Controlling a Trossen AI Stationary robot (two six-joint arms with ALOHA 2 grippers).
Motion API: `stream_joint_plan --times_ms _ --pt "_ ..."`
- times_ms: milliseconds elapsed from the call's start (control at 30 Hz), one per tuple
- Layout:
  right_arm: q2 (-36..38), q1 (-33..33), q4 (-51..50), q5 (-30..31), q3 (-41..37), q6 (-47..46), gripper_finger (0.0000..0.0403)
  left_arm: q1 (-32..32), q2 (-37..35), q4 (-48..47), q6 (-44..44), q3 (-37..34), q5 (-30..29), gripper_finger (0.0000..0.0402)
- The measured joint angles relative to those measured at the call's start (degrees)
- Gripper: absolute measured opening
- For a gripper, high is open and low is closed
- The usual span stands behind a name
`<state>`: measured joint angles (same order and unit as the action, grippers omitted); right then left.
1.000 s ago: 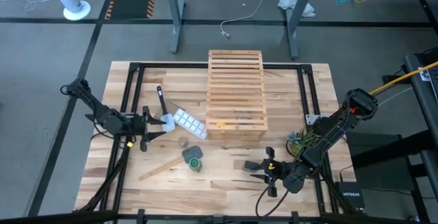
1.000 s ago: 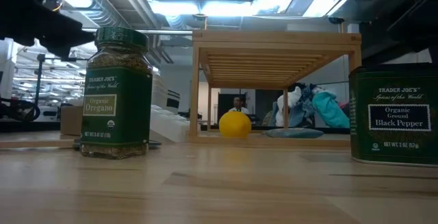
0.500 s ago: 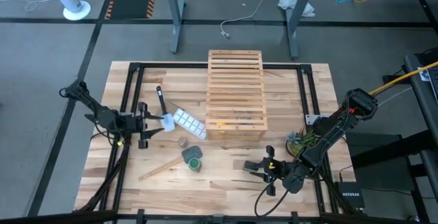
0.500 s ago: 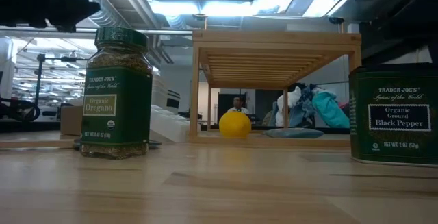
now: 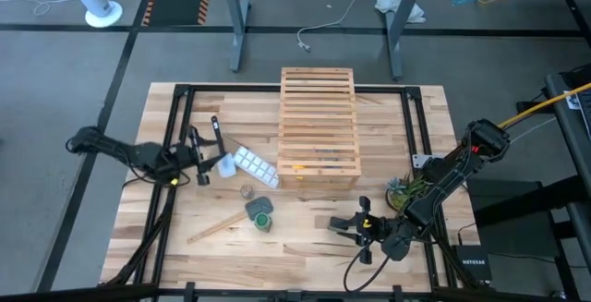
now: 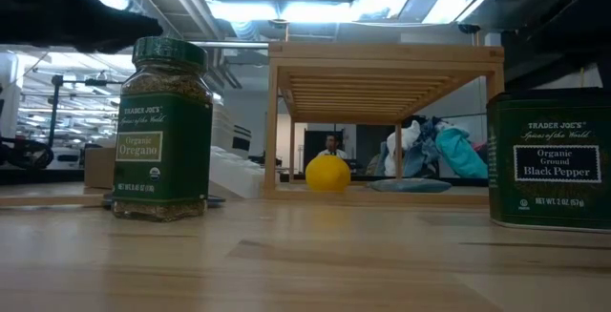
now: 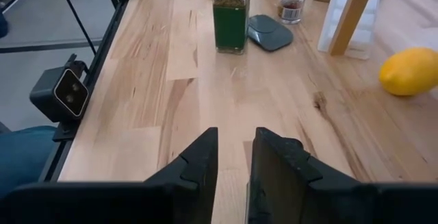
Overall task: Shelf spices
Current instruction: Put the black seasoning can on the shelf
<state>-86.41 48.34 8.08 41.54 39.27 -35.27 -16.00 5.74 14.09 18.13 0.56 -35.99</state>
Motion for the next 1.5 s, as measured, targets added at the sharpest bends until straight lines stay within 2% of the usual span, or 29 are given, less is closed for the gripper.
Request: stream_joint_plan --times_ms 100,300,367,533,600,667,867,1067,1500 --pt "0.0 0.0 0.0 0.0 0.0 0.0 0.0104 4.7 0.0 -0.2 -1.2 0.0 1.8 0.0182" --pt "0.0 0.0 0.0 0.0 0.0 1.1 0.0104 13.0 0.0 -0.2 -4.0 0.0 12.1 0.0182" --pt "0.0 0.0 0.0 0.0 0.0 1.3 0.0104 15.4 0.0 -0.3 -6.2 0.0 17.7 0.0182" --pt "0.0 0.0 0.0 0.0 0.0 1.3 0.0104 20.3 0.0 -5.0 -11.9 0.0 36.8 0.0182" --pt "0.0 0.0 0.0 0.0 0.0 1.3 0.0104 21.2 0.0 -9.1 -13.9 0.0 40.3 0.0182" --pt "0.0 0.0 0.0 0.0 0.0 1.3 0.0104 21.5 0.1 -12.6 -16.8 0.0 40.7 0.0182" --pt "0.0 0.0 0.3 0.4 0.0 1.2 0.0104 20.4 1.9 -12.6 -28.8 0.0 41.3 0.0182" --pt "0.0 0.0 1.7 1.9 0.0 1.1 0.0104 20.4 2.0 -12.8 -36.9 0.0 41.1 0.0182" --pt "0.0 0.0 1.8 1.4 0.0 1.1 0.0104 20.4 2.0 -12.9 -34.2 0.0 41.1 0.0182"
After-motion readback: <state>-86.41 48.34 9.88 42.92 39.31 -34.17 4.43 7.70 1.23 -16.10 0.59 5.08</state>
